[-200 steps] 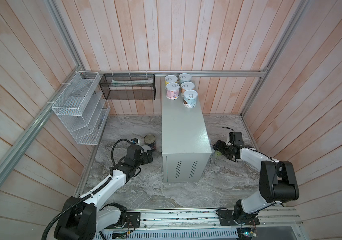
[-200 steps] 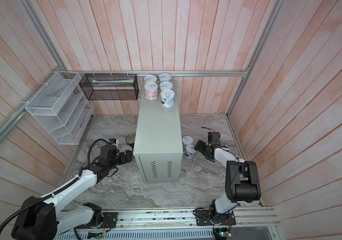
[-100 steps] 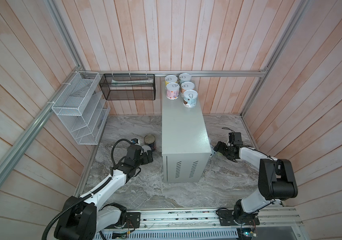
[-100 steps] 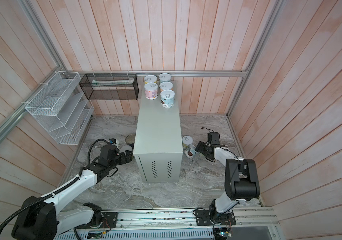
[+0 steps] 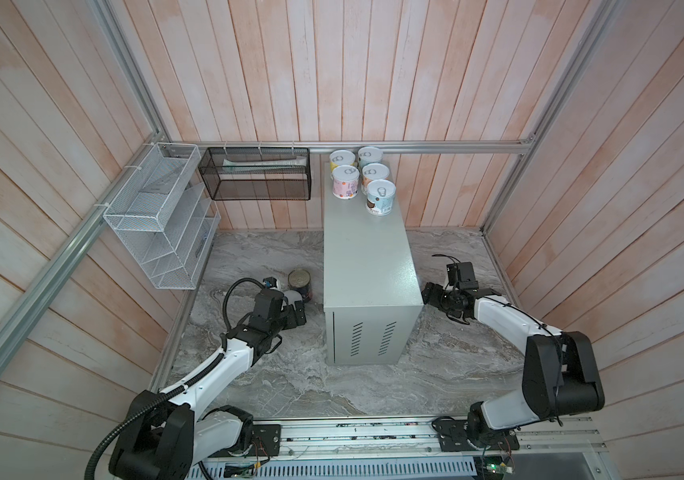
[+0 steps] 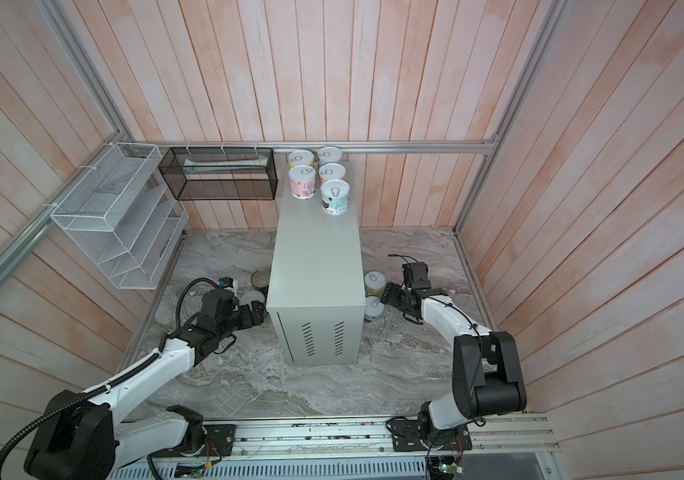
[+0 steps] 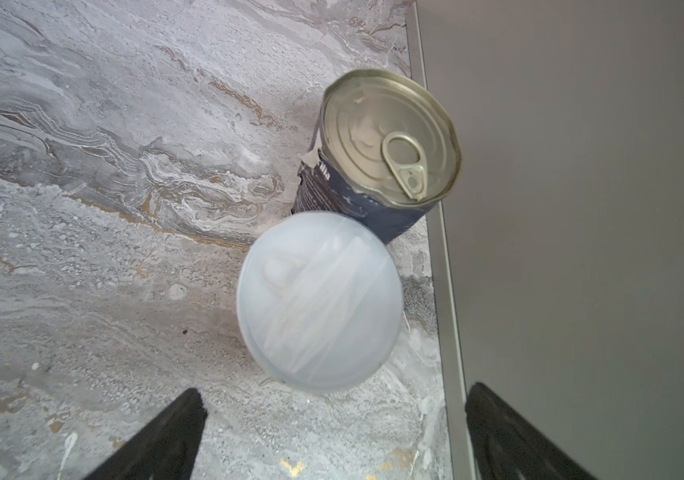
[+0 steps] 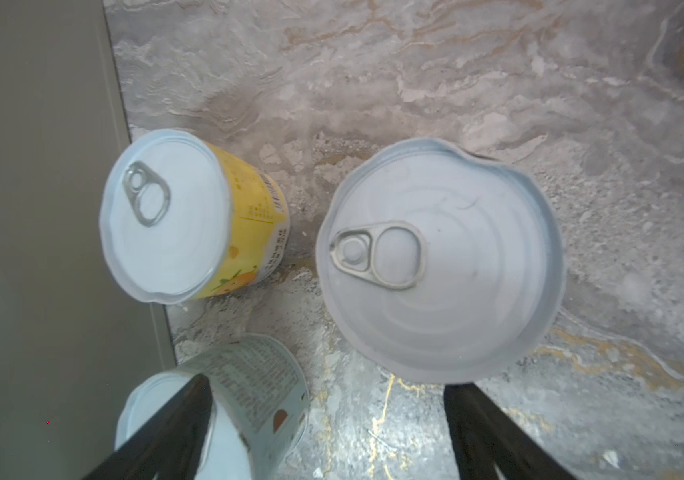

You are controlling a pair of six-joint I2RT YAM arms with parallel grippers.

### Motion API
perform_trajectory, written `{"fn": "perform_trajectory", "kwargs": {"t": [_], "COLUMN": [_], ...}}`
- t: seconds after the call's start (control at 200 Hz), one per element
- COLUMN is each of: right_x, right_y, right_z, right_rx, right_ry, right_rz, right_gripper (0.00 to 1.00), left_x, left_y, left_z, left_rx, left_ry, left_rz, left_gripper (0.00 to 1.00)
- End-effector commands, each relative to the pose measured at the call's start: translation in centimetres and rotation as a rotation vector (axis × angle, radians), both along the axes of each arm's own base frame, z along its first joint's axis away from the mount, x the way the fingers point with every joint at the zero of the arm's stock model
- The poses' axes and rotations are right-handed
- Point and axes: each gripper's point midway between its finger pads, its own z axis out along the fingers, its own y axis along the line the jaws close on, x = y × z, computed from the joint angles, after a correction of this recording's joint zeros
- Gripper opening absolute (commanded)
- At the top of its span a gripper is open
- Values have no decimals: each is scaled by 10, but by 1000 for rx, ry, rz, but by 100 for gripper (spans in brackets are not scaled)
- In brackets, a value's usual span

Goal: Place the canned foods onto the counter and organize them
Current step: 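Close the right gripper around the yellow-green can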

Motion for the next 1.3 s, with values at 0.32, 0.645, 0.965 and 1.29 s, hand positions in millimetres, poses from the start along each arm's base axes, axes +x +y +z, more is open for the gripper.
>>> {"fn": "perform_trajectory", "kwargs": {"t": [0.32,0.645,0.965,1.29], "right_x": [-11,6,29,44], "right_y": [-20,-45,-48,-54], "right_z": [26,1,-23,-42], "right_rx": [-152,-181,-179,-197], "right_ry": [-36,-5,30,56], "right_rz": [-54,-59,-58,-74], "right_gripper": [91,96,95,88], "left_x": [1,2,2,1], "left_y": [-1,-3,-4,-5], "left_z": [0,1,0,-1], "left_rx": [-15,-24,-35,-40], "left_ry": [-17,-26,-27,-25], "left_rz": [-3,-9,-12,-13], "left_gripper": [100,100,100,100]}}
